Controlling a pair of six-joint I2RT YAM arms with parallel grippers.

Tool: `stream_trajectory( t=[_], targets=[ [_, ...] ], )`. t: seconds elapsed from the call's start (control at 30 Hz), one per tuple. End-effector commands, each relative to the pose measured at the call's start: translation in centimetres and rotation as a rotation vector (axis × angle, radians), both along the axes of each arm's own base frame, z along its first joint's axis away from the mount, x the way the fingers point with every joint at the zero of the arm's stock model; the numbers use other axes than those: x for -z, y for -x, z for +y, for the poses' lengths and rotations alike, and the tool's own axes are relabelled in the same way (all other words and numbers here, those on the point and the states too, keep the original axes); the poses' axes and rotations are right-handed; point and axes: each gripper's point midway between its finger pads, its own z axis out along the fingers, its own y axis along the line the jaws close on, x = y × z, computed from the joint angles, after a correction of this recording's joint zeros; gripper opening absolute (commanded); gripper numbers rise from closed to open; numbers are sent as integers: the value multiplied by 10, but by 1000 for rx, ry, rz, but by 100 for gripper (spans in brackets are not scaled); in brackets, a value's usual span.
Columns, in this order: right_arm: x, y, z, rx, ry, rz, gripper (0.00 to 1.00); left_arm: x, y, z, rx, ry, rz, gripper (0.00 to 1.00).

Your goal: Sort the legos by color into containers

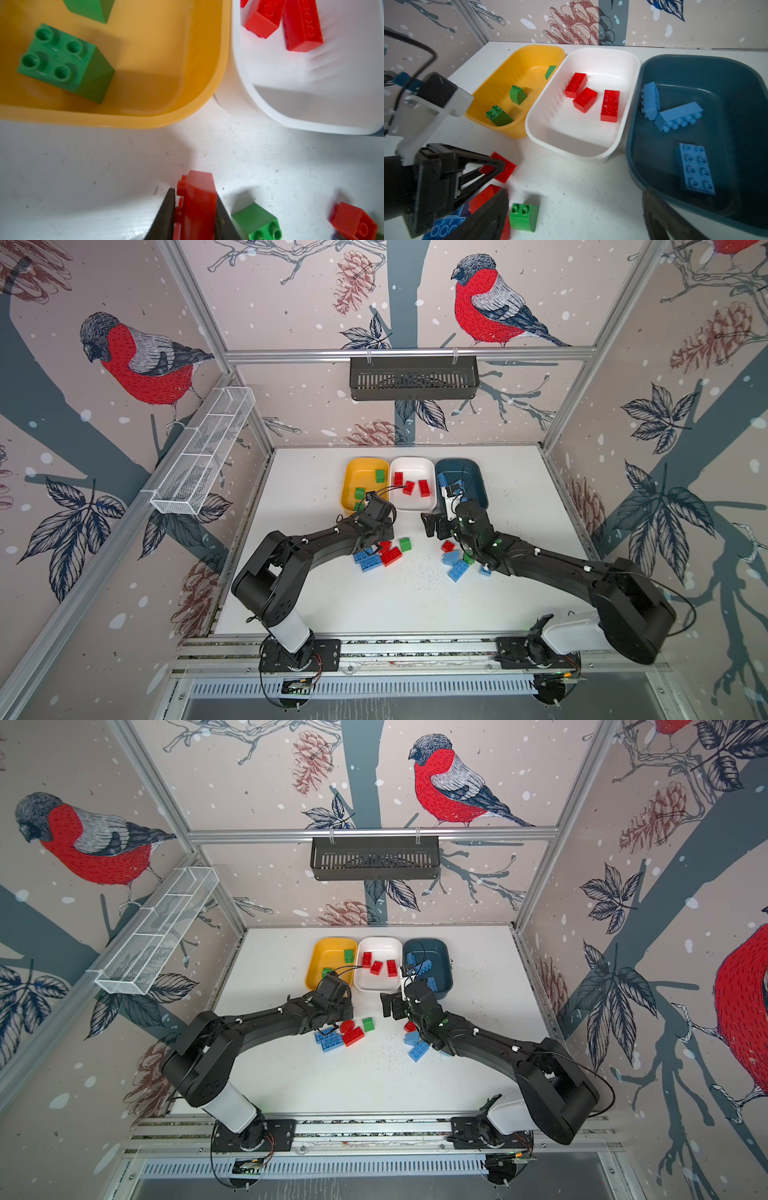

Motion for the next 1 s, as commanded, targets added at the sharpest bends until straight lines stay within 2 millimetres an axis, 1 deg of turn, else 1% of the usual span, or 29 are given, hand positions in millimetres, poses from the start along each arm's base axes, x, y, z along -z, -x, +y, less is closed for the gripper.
stream_trajectory(
  t=[0.0, 0.13, 0.2, 0.3, 0.37, 0.4, 0.5, 0.63, 0.7, 0.8, 0.97],
  targets=[
    [2, 1, -20, 100, -12, 6, 99, -14, -1, 4, -20, 1, -37, 18],
    [3, 8, -38, 151, -113, 17, 100, -41, -3, 0, -11, 54, -96, 17],
    [-4, 9, -48, 176, -191, 26, 99, -57, -7, -2, -15, 78, -132, 15],
    [-14, 10, -51, 147, -265, 28, 99, -76, -17, -9, -9, 92, -166, 15],
    [-19, 9, -55, 159, -275, 21, 100, -82, -23, -14, 6, 92, -174, 15],
    [-22, 9, -58, 174, -275, 14, 99, -90, -29, -21, 18, 103, -188, 15],
    [-27, 8, -65, 199, -279, 1, 99, -99, -44, -35, 44, 114, -199, 15],
    [-30, 12, -69, 198, -283, 11, 100, -100, -63, -52, 68, 115, -200, 15],
    [-29, 14, -74, 217, -281, 11, 99, -97, -73, -61, 79, 116, -191, 15],
    [-29, 17, -83, 246, -282, 4, 100, -89, -86, -75, 104, 122, -172, 15],
    [-29, 23, -87, 238, -257, 19, 99, -68, -109, -93, 126, 95, -128, 15]
  ],
)
